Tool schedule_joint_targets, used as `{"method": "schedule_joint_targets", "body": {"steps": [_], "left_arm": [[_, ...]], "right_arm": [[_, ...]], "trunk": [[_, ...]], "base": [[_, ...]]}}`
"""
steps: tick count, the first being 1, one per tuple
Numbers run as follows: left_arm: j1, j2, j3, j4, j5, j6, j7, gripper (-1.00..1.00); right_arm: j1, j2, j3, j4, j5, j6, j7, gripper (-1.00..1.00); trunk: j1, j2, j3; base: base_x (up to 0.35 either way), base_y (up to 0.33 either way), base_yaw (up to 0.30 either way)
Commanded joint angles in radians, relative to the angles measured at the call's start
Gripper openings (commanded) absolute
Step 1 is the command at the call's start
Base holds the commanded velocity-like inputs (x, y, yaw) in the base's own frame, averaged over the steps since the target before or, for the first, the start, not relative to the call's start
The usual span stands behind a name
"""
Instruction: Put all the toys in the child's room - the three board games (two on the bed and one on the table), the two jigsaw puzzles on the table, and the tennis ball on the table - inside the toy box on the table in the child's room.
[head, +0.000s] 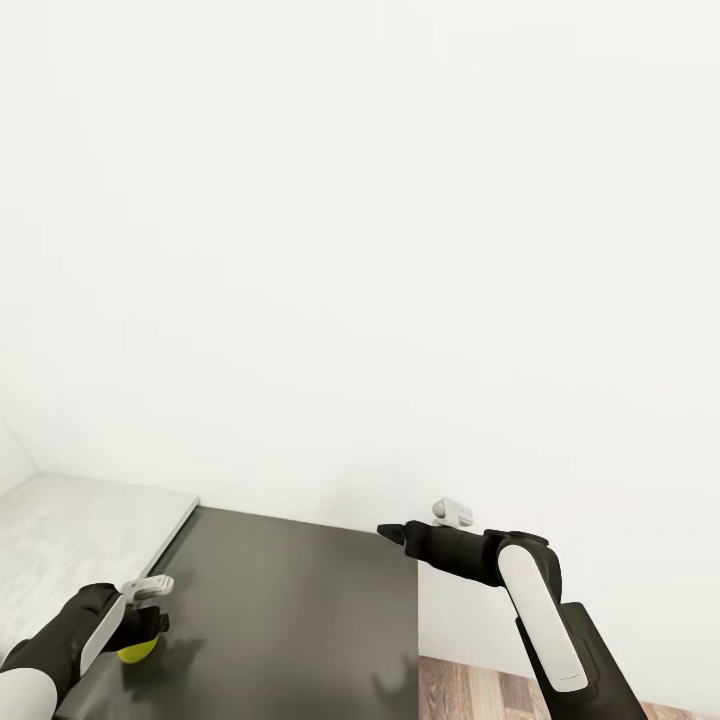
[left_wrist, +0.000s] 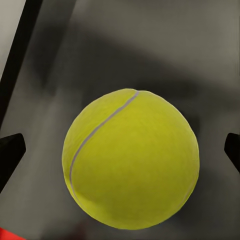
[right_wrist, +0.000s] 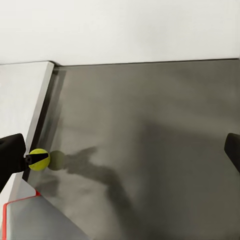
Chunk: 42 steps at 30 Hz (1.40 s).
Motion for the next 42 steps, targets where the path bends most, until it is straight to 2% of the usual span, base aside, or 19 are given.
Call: {"method": "schedule_joint_targets", "body": {"steps": [1,8,9,42], "left_arm": [[-0.001,0.000,0.002,-0.001,0.003,0.005,-0.001,1.00],[-0.001,0.001,0.002,-0.001,0.003,0.005,-0.001,1.00],[-0.001,0.000,0.002,-0.001,0.003,0.004,-0.001,-1.00],[-0.001,0.000,0.005,-0.001,0.005,0.009,-0.006,-1.00]], "right_arm": [[-0.001,0.000,0.000,-0.001,-0.010,0.003,-0.011,1.00],[-0.001,0.000,0.000,-0.001,-0.010,0.003,-0.010,1.00],[-0.001,0.000,0.000,-0.001,-0.010,0.003,-0.010,1.00],[-0.001,0.000,0.000,0.000,-0.010,0.003,-0.010,1.00]], "trunk": [[0.001,-0.002,-0.003],[0.001,-0.002,-0.003],[0.001,-0.002,-0.003],[0.001,-0.002,-0.003]], "base": [[0.000,0.000,0.000],[0.000,0.000,0.000],[0.000,0.000,0.000],[0.000,0.000,0.000]]}}
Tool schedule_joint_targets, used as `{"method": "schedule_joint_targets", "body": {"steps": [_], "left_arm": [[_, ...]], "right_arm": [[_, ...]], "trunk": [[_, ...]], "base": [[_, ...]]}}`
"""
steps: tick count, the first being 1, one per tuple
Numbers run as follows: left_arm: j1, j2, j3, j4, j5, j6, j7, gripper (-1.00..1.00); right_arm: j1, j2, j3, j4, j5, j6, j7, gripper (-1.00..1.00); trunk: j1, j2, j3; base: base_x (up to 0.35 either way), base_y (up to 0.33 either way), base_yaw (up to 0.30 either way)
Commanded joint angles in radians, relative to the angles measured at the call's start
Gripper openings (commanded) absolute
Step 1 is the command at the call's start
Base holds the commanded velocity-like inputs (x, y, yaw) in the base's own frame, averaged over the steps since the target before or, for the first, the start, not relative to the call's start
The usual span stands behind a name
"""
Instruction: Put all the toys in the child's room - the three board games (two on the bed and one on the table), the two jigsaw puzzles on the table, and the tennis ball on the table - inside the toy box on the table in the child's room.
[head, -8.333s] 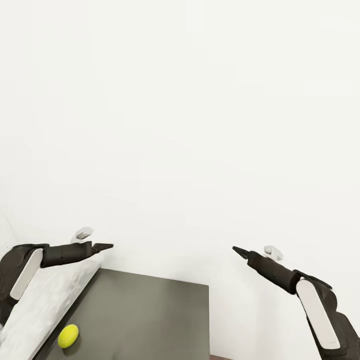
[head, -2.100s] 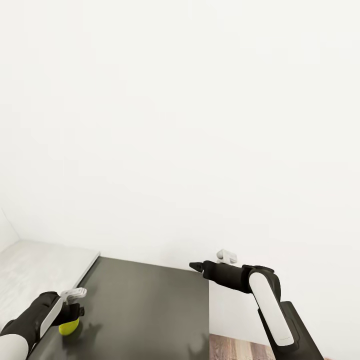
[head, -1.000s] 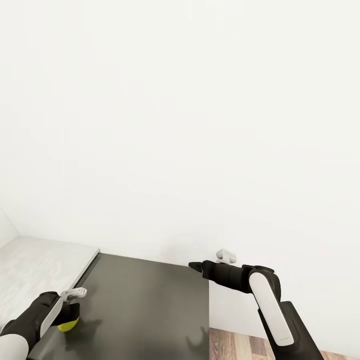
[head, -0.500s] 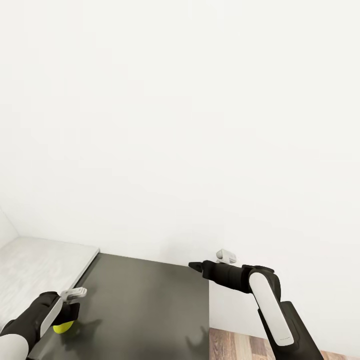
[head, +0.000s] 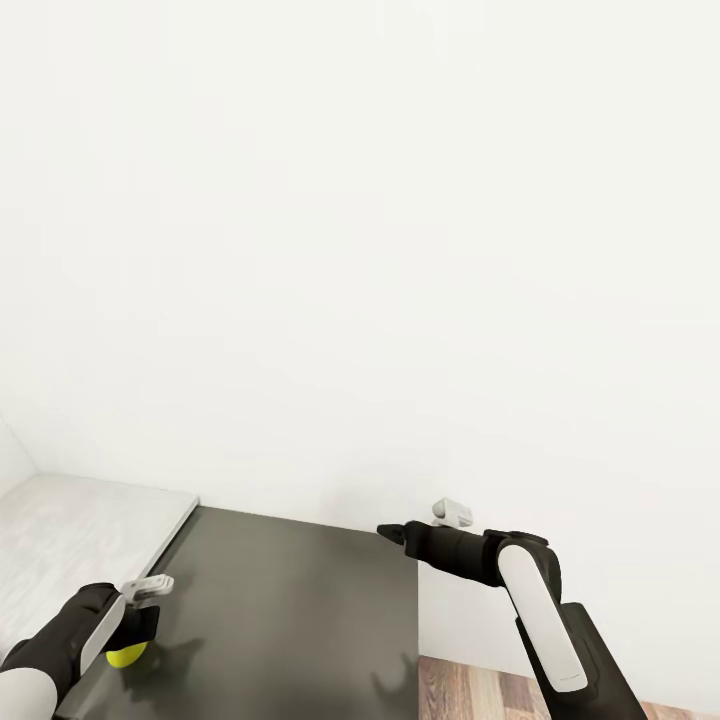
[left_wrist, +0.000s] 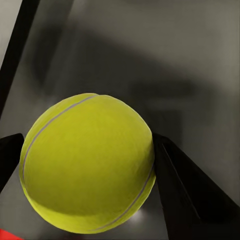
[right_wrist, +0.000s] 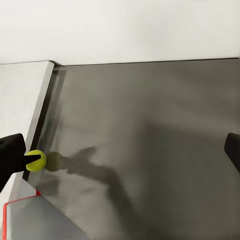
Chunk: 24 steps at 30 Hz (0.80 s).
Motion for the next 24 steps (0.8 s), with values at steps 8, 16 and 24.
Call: {"method": "schedule_joint_targets", "body": {"steps": [8,16,24], "left_arm": [[0.000,0.000,0.004,-0.001,0.001,0.007,-0.004,-1.00],[0.000,0.002,0.009,-0.010,0.004,0.007,-0.007,-1.00],[-0.001,0.009,0.013,-0.015,0.007,0.017,-0.112,-1.00]], "right_arm": [[-0.001,0.000,0.000,-0.001,-0.010,0.003,-0.010,1.00],[-0.001,0.000,-0.001,-0.001,-0.010,0.003,-0.010,1.00],[-0.001,-0.001,-0.001,-0.001,-0.009,0.003,-0.010,1.00]], "trunk": [[0.001,-0.002,-0.002],[0.001,-0.002,-0.002],[0.001,-0.002,-0.002]], "base": [[0.000,0.000,0.000],[0.000,0.000,0.000],[0.000,0.000,0.000]]}}
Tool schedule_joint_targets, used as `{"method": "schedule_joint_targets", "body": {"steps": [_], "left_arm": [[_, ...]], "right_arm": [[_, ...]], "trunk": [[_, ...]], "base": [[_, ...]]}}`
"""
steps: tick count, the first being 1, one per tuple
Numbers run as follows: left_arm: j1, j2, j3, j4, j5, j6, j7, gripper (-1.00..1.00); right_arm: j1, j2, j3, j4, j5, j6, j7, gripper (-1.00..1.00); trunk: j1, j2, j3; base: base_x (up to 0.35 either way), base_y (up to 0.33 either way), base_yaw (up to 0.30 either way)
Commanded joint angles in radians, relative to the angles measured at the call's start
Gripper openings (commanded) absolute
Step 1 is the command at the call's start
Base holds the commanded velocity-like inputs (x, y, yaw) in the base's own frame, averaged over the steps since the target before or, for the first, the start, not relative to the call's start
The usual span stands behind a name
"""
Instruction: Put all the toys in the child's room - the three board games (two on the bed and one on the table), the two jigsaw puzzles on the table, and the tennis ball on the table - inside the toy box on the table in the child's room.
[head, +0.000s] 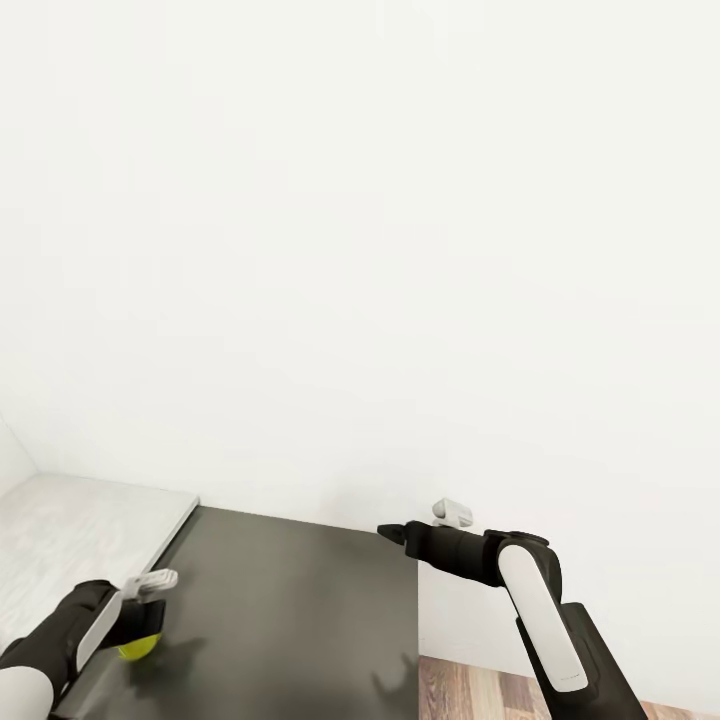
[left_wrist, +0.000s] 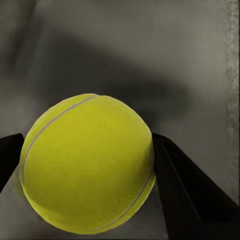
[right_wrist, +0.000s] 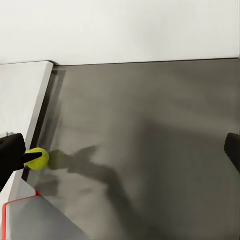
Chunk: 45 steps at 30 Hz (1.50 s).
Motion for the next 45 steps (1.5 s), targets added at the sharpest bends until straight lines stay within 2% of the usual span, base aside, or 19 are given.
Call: {"method": "schedule_joint_targets", "body": {"steps": [1,4,6,10,14,15,20,21,24,26,29,31,36,45], "left_arm": [[-0.001,0.001,0.003,-0.004,-0.004,0.010,-0.034,-1.00],[-0.002,0.007,0.003,-0.034,-0.005,0.039,-0.096,-1.00],[-0.002,0.022,0.004,-0.064,-0.004,0.077,-0.142,-1.00],[-0.001,0.048,0.011,-0.085,-0.003,0.109,-0.235,-1.00],[-0.001,0.094,0.062,-0.091,-0.003,0.124,-0.405,-1.00],[-0.001,0.100,0.070,-0.092,-0.003,0.128,-0.431,-1.00],[-0.001,0.167,0.135,-0.092,-0.003,0.201,-0.706,-1.00],[-0.001,0.173,0.139,-0.092,-0.003,0.208,-0.736,-1.00],[-0.002,0.195,0.152,-0.108,-0.004,0.251,-0.914,-1.00],[-0.003,0.201,0.152,-0.144,-0.004,0.284,-0.991,-1.00],[0.001,0.205,0.152,-0.205,-0.008,0.322,-1.102,-1.00],[0.003,0.210,0.153,-0.220,-0.009,0.330,-1.138,-1.00],[0.004,0.250,0.159,-0.229,-0.003,0.336,-1.167,-1.00],[0.004,0.260,0.158,-0.231,-0.003,0.337,-1.262,-1.00]], "right_arm": [[-0.001,0.000,0.000,-0.001,-0.010,0.003,-0.010,1.00],[-0.001,0.000,0.000,-0.001,-0.010,0.003,-0.010,1.00],[-0.001,0.000,0.000,-0.001,-0.010,0.003,-0.010,1.00],[0.000,0.000,0.000,-0.001,-0.010,0.003,-0.010,1.00],[0.001,0.000,-0.005,-0.001,-0.010,0.003,-0.010,1.00],[0.001,0.000,-0.008,-0.001,-0.010,0.003,-0.009,1.00],[0.002,-0.001,-0.020,0.000,-0.010,0.003,0.034,1.00],[0.002,-0.001,-0.021,0.000,-0.009,0.003,0.043,1.00],[0.003,-0.002,-0.024,0.002,-0.008,0.000,0.093,1.00],[0.004,-0.002,-0.032,0.002,-0.008,-0.001,0.110,1.00],[0.008,-0.002,-0.065,0.002,-0.009,0.000,0.124,1.00],[0.011,-0.002,-0.085,0.004,-0.010,-0.001,0.131,1.00],[0.013,-0.001,-0.103,0.008,-0.009,-0.003,0.151,1.00],[0.014,0.001,-0.104,0.009,-0.009,-0.028,0.157,1.00]], "trunk": [[0.001,-0.002,-0.002],[0.001,-0.002,-0.002],[0.001,-0.002,-0.002],[0.001,-0.002,-0.002],[0.001,-0.002,-0.002],[0.001,-0.002,-0.002],[0.001,-0.002,-0.002],[0.001,-0.002,-0.002],[0.001,-0.002,0.000],[0.001,-0.002,0.003],[0.001,-0.002,0.007],[0.001,-0.002,0.010],[0.001,-0.002,0.017],[0.001,-0.002,0.031]], "base": [[0.000,0.000,0.000],[0.000,0.000,0.000],[0.000,0.000,0.000],[0.000,0.000,0.000],[0.000,0.000,0.000],[0.000,0.000,0.000],[0.000,0.000,0.000],[0.000,0.000,-0.005],[0.000,0.000,-0.049],[0.000,0.000,-0.079],[0.000,0.000,-0.092],[-0.012,0.000,-0.097],[-0.196,0.000,-0.099],[-0.055,0.000,-0.098]]}}
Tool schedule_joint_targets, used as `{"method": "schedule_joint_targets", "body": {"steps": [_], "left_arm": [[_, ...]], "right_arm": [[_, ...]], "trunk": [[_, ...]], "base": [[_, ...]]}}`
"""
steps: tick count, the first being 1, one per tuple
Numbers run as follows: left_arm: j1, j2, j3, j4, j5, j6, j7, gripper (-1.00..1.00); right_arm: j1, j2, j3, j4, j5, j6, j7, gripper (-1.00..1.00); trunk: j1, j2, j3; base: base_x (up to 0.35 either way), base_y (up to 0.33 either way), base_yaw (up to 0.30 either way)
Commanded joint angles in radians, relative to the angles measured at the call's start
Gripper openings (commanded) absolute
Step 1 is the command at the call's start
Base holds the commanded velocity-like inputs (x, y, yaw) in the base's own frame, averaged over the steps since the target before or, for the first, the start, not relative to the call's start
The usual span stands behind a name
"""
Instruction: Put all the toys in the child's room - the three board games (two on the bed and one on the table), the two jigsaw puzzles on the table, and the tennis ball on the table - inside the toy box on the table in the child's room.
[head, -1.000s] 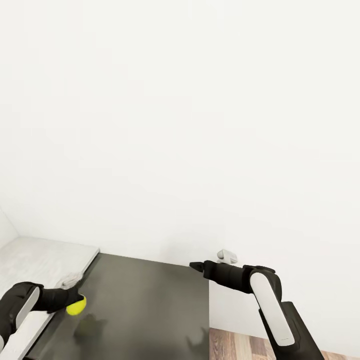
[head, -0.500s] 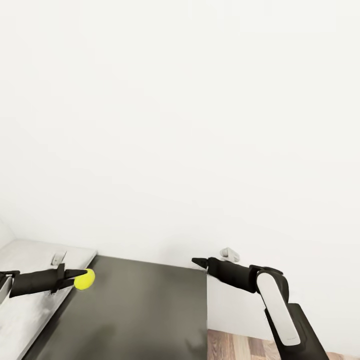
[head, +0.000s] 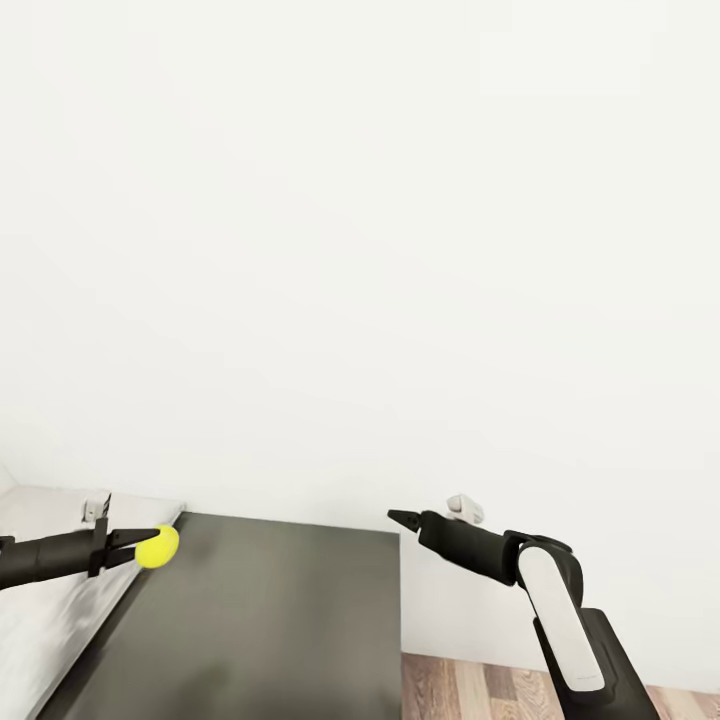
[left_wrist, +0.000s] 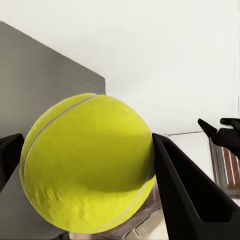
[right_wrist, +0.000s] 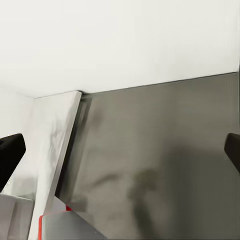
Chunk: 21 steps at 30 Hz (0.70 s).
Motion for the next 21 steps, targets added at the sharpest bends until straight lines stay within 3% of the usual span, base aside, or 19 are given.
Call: {"method": "schedule_joint_targets", "body": {"steps": [1,7,14,21], "left_arm": [[-0.001,0.000,0.000,0.000,0.001,0.008,-0.007,-1.00],[-0.001,-0.002,-0.002,-0.002,0.001,0.007,-0.014,-1.00],[-0.001,-0.004,-0.003,-0.006,0.001,0.007,-0.014,-1.00],[-0.001,-0.006,-0.004,-0.008,0.001,0.006,-0.014,-1.00]], "right_arm": [[-0.001,0.000,0.000,0.000,-0.003,-0.006,-0.003,1.00],[0.000,0.000,0.001,0.003,-0.004,-0.024,-0.002,1.00],[0.001,0.000,0.001,0.003,-0.002,-0.027,-0.003,1.00],[0.010,-0.001,0.006,0.003,0.005,-0.081,-0.003,1.00]], "trunk": [[0.001,-0.002,-0.001],[0.001,-0.002,0.008],[0.001,-0.002,0.019],[0.001,-0.002,0.030]], "base": [[-0.005,0.000,-0.095],[-0.021,0.000,-0.093],[-0.185,0.000,-0.090],[-0.020,0.000,-0.089]]}}
